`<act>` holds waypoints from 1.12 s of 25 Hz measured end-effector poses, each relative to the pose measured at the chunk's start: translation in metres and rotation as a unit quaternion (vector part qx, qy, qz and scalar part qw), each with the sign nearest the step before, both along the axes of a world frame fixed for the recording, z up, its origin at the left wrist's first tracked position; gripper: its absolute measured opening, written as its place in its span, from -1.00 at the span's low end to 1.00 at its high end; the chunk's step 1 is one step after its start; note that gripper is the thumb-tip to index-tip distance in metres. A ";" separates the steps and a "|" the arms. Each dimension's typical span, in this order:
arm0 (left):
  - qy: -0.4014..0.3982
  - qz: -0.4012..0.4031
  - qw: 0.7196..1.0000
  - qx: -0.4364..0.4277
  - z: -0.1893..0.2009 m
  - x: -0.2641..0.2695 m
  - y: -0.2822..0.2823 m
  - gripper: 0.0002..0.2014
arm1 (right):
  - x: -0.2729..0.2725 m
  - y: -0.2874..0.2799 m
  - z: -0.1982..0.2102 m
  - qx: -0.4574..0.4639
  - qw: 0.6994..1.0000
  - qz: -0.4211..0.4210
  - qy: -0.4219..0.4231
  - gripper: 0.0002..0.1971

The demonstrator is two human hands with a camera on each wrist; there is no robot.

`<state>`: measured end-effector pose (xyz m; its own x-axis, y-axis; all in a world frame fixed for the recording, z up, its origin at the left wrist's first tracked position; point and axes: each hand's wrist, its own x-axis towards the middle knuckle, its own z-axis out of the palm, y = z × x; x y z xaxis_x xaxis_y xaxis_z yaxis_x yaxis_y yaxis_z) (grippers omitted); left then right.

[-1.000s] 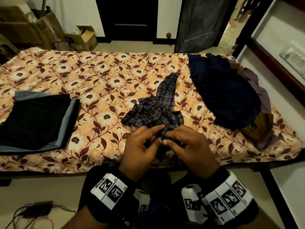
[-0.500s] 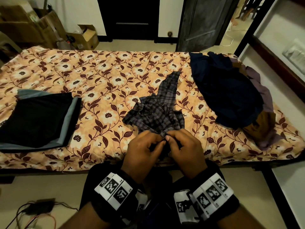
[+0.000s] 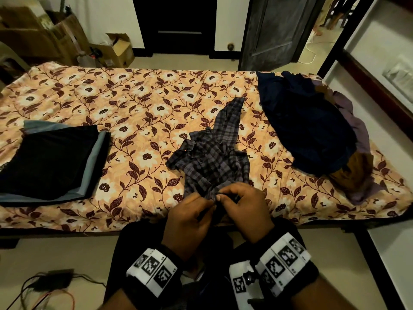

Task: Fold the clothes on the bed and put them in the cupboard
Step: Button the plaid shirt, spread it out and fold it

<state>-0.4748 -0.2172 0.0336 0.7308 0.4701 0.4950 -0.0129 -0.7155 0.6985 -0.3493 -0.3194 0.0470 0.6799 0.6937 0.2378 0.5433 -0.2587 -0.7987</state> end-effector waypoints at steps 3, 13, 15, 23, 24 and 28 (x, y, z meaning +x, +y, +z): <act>0.002 0.033 0.998 -0.052 -0.002 -0.005 0.000 -0.84 | 0.001 0.001 -0.003 0.040 0.998 0.046 -0.026 -0.93; 0.034 0.017 0.998 -0.048 0.012 0.005 0.023 -0.87 | 0.004 -0.002 0.001 0.017 0.987 0.102 -0.121 -0.96; 0.044 0.026 0.999 -0.010 0.012 0.006 0.019 -0.83 | 0.000 -0.001 -0.001 0.026 0.987 0.083 -0.132 -0.99; 0.118 -0.046 0.991 -0.045 0.008 0.014 0.016 -0.94 | 0.009 0.004 0.005 0.023 0.997 0.039 -0.066 -0.71; 0.168 -0.052 0.983 -0.047 0.006 0.012 0.019 -0.87 | 0.017 0.000 0.006 -0.003 0.993 0.058 -0.105 -0.64; 0.345 -0.148 0.919 -0.117 0.017 0.015 0.028 -0.87 | 0.057 -0.018 0.012 -0.053 0.985 -0.023 -0.164 -0.67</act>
<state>-0.4596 -0.1892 0.0501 0.9458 0.2349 -0.2245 0.3217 -0.5803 0.7482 -0.2921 -0.3377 0.0587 0.6101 0.6967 0.3774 0.7532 -0.3620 -0.5493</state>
